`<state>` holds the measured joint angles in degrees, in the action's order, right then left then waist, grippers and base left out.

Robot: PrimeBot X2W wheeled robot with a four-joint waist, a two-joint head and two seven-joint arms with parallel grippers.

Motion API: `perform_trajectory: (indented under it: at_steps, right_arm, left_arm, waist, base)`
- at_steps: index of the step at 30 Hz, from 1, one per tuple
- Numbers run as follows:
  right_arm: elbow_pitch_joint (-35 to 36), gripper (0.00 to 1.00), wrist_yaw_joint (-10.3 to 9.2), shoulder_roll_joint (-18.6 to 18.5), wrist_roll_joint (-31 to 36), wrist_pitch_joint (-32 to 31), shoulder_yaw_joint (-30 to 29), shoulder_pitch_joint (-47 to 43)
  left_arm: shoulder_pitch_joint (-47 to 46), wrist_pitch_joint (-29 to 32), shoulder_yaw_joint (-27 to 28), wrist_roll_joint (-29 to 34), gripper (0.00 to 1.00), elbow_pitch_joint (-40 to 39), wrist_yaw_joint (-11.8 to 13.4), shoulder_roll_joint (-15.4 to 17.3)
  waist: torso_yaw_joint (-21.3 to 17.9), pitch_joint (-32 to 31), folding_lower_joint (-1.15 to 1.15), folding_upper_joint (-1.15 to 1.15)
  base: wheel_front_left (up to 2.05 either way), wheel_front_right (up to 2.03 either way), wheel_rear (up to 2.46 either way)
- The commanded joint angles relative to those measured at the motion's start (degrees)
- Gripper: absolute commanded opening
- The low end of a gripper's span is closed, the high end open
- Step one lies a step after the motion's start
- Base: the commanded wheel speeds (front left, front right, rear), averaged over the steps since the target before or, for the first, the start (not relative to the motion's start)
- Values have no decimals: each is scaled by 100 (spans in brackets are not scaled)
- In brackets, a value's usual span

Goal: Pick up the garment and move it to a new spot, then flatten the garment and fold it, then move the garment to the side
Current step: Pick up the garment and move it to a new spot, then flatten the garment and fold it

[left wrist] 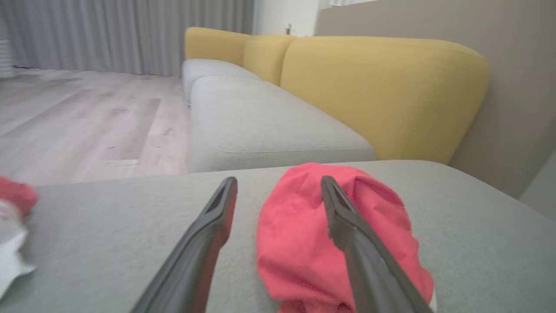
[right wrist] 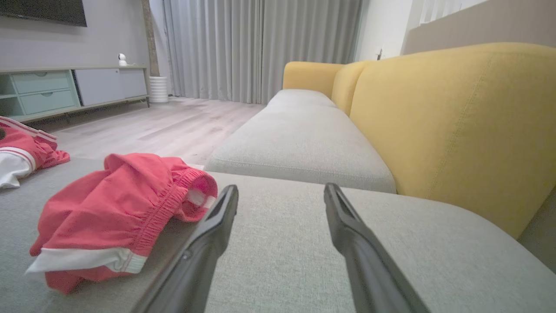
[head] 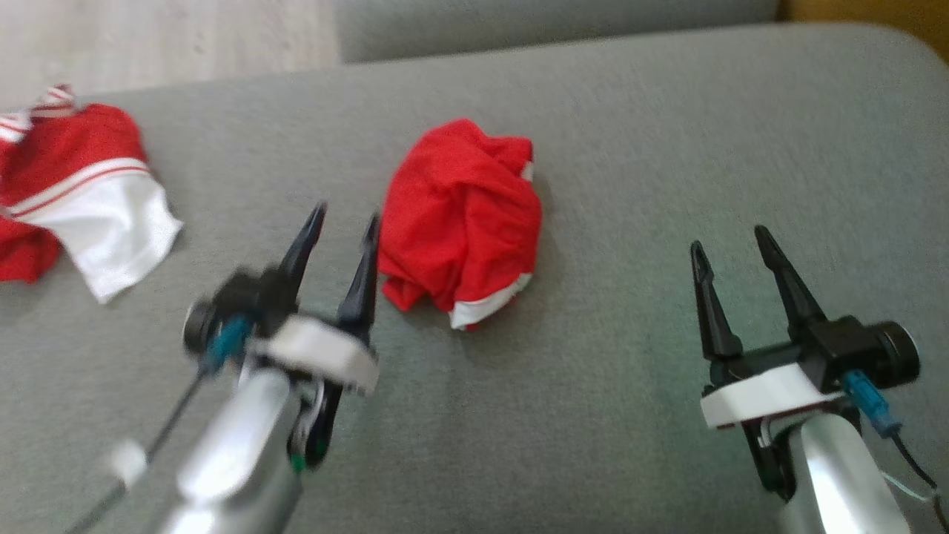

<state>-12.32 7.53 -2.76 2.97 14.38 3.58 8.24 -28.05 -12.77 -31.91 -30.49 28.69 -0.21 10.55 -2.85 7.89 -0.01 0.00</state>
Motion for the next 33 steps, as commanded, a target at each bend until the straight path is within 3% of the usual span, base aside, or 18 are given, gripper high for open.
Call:
perform_trajectory:
  at_steps: [1, 6, 15, 33]
  right_arm:
    - [130, 100, -4, -12, -1, 62, 92, 36]
    - [53, 100, -4, -12, -128, 62, -64, -352]
    - [60, 100, -4, -12, -372, 62, -42, -940]
    - [-38, 100, -4, -12, -446, 62, 85, -1022]
  left_arm:
    - [11, -91, 270, -7, 100, -246, 107, 185]
    - [1061, -182, 440, -95, 100, -672, 518, 153]
    - [2371, -219, 774, -53, 100, -1321, 906, 270]
    - [2895, -222, 956, 128, 100, -1813, 861, 191]
  waist:
    - [247, -292, 1, 0]
    - [486, -638, 1, 0]
    - [649, -901, 1, 0]
    - [604, -943, 1, 0]
  base:
    - [0, 0, 0]
    - [0, 0, 0]
    - [0, 0, 0]
    - [0, 0, 0]
